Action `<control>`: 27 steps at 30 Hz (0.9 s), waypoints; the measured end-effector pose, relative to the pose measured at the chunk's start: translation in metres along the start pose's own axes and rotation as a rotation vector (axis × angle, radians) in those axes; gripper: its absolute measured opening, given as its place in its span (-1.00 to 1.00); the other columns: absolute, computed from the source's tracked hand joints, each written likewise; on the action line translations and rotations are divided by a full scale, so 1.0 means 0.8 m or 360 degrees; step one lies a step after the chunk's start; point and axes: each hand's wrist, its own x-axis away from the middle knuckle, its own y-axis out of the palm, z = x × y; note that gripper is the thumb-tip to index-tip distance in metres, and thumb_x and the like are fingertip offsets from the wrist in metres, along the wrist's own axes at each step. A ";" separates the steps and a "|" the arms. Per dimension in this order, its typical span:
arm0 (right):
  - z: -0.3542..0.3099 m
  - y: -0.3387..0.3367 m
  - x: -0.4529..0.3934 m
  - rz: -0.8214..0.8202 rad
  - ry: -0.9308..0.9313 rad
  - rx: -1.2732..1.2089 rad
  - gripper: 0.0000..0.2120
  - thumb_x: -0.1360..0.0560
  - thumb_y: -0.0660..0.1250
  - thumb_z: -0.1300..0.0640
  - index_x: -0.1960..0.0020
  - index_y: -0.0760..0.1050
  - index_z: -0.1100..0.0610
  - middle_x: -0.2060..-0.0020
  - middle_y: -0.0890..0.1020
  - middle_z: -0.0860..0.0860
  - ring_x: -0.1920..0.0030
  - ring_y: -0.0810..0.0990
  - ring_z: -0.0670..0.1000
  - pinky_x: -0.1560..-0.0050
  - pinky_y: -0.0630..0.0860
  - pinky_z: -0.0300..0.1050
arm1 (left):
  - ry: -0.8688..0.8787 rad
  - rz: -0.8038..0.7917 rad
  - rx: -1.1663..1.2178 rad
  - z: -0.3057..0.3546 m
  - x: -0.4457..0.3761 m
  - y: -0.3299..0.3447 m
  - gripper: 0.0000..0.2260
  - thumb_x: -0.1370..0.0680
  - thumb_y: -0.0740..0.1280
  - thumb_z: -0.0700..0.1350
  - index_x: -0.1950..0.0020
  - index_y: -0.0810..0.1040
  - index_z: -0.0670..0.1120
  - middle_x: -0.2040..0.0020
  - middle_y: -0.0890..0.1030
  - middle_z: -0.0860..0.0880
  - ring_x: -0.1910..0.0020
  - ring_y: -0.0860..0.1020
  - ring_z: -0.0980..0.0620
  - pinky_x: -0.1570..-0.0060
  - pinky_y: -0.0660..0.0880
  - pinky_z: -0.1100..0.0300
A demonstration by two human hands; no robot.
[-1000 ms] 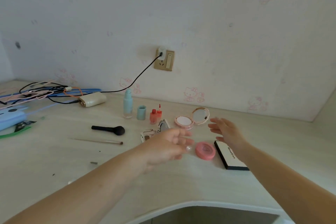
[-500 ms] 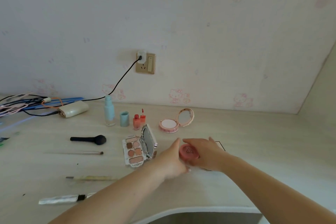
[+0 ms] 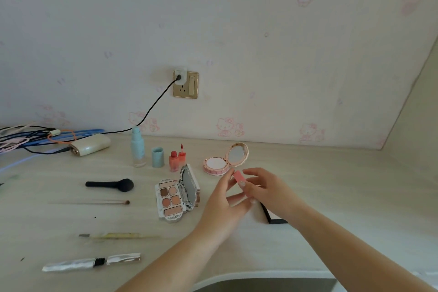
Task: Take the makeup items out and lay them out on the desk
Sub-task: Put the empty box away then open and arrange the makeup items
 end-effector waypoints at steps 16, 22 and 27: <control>-0.010 -0.012 -0.002 0.0249 0.0131 -0.0057 -0.67 -0.59 0.08 -0.12 0.11 0.56 -0.02 0.27 0.70 -0.04 0.22 0.69 -0.03 0.05 0.63 0.04 | -0.0120 0.0078 0.0292 -0.001 0.014 -0.004 -0.60 -0.49 0.40 -0.08 -0.26 0.37 0.17 -0.23 0.57 0.02 -0.20 0.55 0.10 -0.15 0.53 0.08; -0.005 -0.022 -0.014 0.0283 0.0437 -0.0581 -0.56 -0.59 0.05 -0.15 0.03 0.53 0.16 0.33 0.71 0.11 0.27 0.71 0.08 0.35 0.59 -0.15 | -0.0403 0.0105 0.0882 -0.001 0.016 -0.013 -0.67 -0.56 0.27 -0.27 -0.20 0.46 0.12 -0.09 0.66 -0.10 -0.05 0.65 -0.05 0.05 0.61 0.07; 0.001 -0.011 -0.022 0.0261 0.0496 -0.0568 -0.56 -0.59 0.05 -0.16 0.02 0.52 0.17 0.34 0.71 0.10 0.29 0.71 0.06 0.20 0.62 -0.06 | -0.0496 0.0193 0.0814 -0.002 0.019 -0.017 -0.62 -0.56 0.25 -0.30 -0.34 0.42 0.01 -0.14 0.63 -0.08 -0.06 0.64 -0.01 0.03 0.60 0.07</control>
